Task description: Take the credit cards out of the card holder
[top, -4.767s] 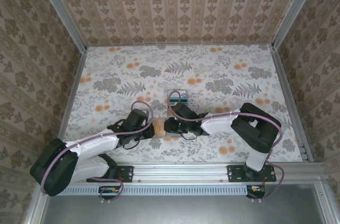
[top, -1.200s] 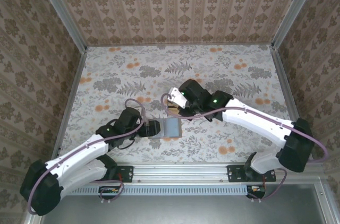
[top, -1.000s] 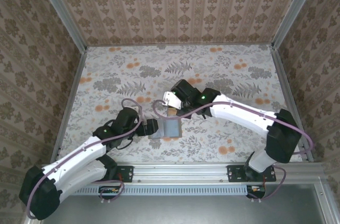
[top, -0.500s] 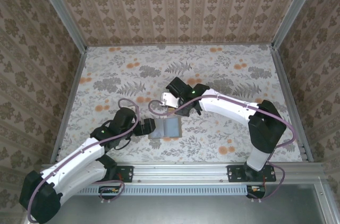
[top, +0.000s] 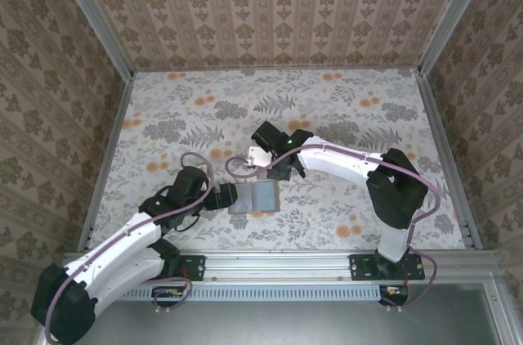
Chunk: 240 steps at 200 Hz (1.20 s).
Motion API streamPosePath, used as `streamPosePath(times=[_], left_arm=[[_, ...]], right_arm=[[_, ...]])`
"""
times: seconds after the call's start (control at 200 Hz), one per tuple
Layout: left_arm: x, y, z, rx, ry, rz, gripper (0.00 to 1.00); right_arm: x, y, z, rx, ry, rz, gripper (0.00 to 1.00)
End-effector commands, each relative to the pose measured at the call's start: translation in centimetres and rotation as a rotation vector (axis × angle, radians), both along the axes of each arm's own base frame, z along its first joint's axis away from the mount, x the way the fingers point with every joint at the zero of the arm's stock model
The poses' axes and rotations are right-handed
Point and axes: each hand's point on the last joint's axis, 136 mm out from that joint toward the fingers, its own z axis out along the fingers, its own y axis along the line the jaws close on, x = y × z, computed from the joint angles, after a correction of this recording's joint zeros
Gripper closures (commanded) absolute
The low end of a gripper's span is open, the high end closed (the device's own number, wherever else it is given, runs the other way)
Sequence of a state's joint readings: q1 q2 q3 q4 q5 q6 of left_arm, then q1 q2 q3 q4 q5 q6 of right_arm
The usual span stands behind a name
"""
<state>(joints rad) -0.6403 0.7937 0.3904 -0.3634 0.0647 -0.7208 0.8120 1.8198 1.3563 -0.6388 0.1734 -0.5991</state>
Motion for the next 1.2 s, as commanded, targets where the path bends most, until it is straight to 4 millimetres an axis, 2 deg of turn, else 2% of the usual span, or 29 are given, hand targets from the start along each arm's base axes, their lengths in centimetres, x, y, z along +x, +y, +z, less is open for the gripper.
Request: streamPosePath(times=[0.0,0.11,0.17,0.305,0.485,0.595,0.73,0.94,1.09,1.195], left_arm=[[-0.1,-0.1,-0.1,-0.002,-0.003,-0.016,0.0],[-0.1,0.0,-0.1,-0.003,-0.002,-0.014,0.0],[-0.1,0.0,-0.2,-0.001,0.001,-0.013,0.0],[0.0,-0.2,-0.2,-0.003,0.008,-0.015,0.0],[0.1,-1.2,0.4,-0.046,0.015,-0.043,0.03],[0.2,-2.3,1.1,-0.098,0.007,-0.069,0.11],[0.2,-3.3,1.7,-0.142,0.008,-0.09,0.27],[0.2,-4.7,1.0,-0.149,0.048,-0.115,0.51],[0.3,-5.4,-0.3,-0.117,0.08,-0.121,0.6],[0.3,-5.2,-1.4,-0.079,0.11,-0.11,0.62]], right_arm=[[1.8,0.2,0.5,0.0,-0.055,-0.026,0.84],[3.2,-0.2,0.9,0.004,-0.121,-0.069,0.8],[4.1,-0.3,1.5,0.02,-0.171,-0.09,0.73],[4.4,-0.5,3.0,0.088,-0.234,-0.132,0.72],[2.0,-0.4,5.3,0.327,-0.176,-0.26,0.72],[0.3,-0.7,5.7,0.477,-0.099,-0.406,0.72],[-1.9,-1.2,4.8,0.61,0.037,-0.592,0.71],[-5.3,-0.7,1.4,0.7,0.252,-0.779,0.71],[-6.6,-0.1,-1.1,0.723,0.313,-0.841,0.73],[-7.4,0.1,-2.8,0.719,0.35,-0.873,0.73]])
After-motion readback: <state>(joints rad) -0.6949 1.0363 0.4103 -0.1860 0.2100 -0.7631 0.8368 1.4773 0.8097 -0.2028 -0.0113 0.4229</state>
